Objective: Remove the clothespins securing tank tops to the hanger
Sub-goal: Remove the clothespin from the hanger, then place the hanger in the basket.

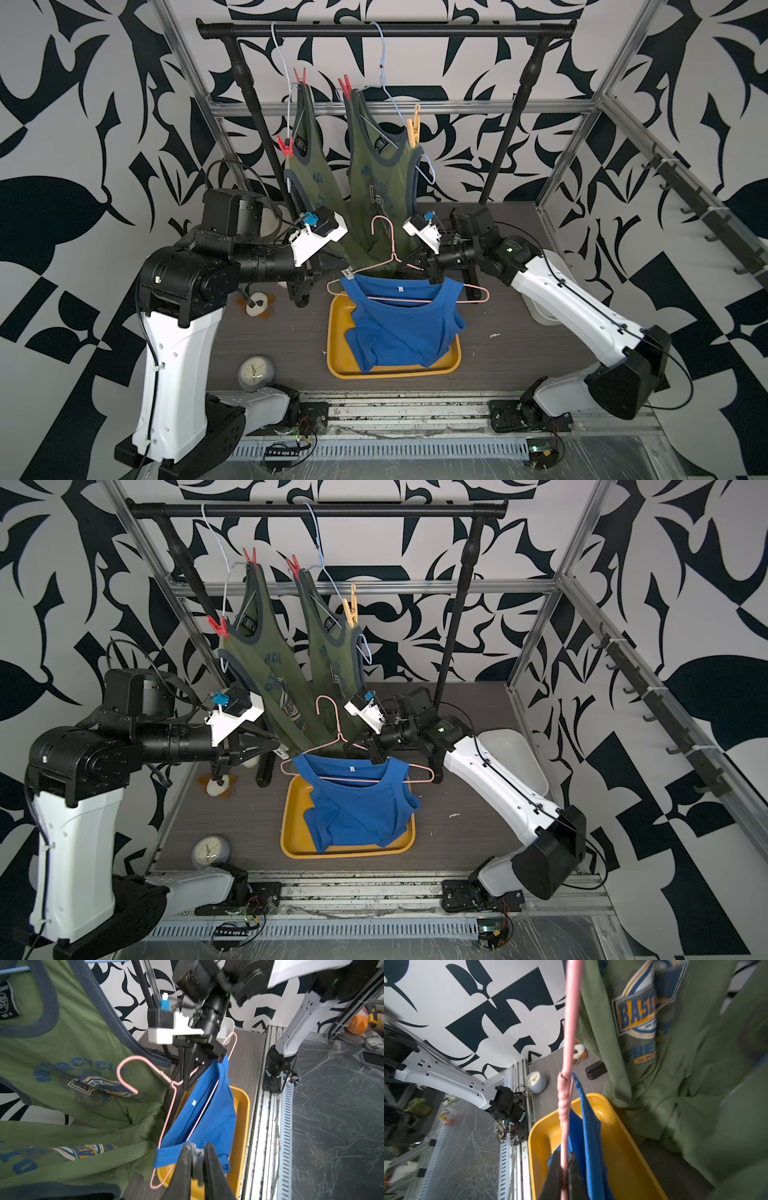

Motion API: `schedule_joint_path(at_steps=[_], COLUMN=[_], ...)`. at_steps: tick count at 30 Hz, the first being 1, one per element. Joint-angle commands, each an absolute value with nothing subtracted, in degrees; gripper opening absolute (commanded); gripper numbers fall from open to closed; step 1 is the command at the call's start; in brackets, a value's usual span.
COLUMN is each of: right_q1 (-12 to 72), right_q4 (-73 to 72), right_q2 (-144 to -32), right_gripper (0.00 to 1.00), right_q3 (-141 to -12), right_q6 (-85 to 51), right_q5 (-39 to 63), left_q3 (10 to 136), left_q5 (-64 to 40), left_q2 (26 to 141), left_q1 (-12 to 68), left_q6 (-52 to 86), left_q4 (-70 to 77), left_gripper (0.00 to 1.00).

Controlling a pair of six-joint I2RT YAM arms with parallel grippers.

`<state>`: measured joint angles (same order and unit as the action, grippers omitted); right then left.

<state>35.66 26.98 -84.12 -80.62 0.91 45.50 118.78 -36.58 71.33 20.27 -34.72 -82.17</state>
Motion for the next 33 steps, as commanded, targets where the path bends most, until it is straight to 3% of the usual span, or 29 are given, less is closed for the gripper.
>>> schedule_joint_path(at_steps=[1, 13, 17, 20, 33], right_q1=[35.8, 35.9, 35.9, 35.9, 35.2], right_q4=[21.7, 18.1, 17.9, 18.7, 19.6], right_q2=[-84.2, -87.4, -87.5, -87.6, -75.1], right_gripper=[0.0, 0.01, 0.25, 0.34, 0.48], right_q3=[-79.4, -71.2, -68.7, -68.7, -75.7], right_q6=[-2.5, -5.1, -5.3, -5.1, -4.4], right_q5=[51.4, 53.3, 49.8, 47.7, 43.1], left_q3=[120.1, 118.4, 117.2, 116.5, 112.8], left_q5=[-41.4, -45.5, -46.3, -46.7, -47.4], left_q2=[72.1, 75.4, 76.2, 77.1, 78.2], left_q1=[20.5, 20.4, 20.5, 20.5, 20.5], left_q6=[-30.7, -26.4, -24.7, -23.8, -18.8], left_q4=[-79.5, -75.0, -72.7, -71.0, -66.6], left_gripper=[0.04, 0.07, 0.09, 0.09, 0.09])
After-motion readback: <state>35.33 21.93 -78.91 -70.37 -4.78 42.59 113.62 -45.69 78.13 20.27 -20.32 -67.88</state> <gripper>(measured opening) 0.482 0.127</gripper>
